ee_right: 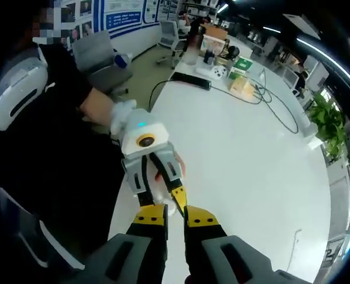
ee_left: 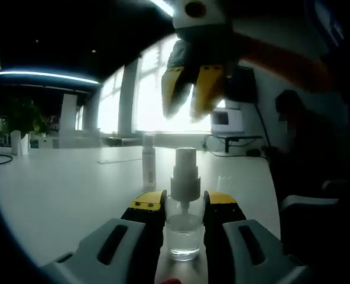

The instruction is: Clamp pump bottle remove cover press pump head put on cover

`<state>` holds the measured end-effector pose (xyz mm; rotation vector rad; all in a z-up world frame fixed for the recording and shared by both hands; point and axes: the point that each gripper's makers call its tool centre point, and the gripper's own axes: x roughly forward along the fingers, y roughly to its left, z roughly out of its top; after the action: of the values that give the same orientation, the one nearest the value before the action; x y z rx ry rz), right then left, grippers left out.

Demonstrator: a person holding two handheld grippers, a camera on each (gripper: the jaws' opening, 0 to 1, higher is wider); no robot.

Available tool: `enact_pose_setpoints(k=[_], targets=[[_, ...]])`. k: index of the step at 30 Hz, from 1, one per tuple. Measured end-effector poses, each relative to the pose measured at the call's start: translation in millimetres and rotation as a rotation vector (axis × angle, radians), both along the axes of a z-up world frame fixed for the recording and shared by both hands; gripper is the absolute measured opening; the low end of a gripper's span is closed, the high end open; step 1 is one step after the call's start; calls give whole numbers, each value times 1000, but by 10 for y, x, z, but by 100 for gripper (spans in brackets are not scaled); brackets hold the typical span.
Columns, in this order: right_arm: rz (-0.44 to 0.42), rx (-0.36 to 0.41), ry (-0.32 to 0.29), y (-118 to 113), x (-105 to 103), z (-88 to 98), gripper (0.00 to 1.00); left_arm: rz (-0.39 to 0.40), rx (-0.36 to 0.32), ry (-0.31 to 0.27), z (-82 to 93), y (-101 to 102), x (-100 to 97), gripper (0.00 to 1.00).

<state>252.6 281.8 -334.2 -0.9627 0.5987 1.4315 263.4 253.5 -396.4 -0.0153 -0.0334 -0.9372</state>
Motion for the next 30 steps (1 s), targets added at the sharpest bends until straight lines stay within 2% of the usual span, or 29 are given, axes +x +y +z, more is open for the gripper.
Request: enact_pose_setpoints(k=[5,9,15,17,21,26,28,30], targets=[[-104,112,-16,-1,88,52,9,0,0,0,-2,3,4,16],[-138,205,-25,7,34,81,9,0,-1,2,-1,5,7,16],[-176,273,-36,-49,0,47,10,1,-1,2,1,-4,0,16],[-177,273,-66,-88,24,33,10,1,-1,1,-4,5,9,16],[-209,333,-58,-108,53,116,10,3,-1,2,1,-1,0,16],[-247,384,-56,-175,65,112,10,3,-1,1,-5,13,16,16],[-278,430,-61,-201,64,126,10,3,-1,1,-5,8,15,16],[-319,505,-105,-240,120,195,10,3,-1,1,-1,0,3,16]])
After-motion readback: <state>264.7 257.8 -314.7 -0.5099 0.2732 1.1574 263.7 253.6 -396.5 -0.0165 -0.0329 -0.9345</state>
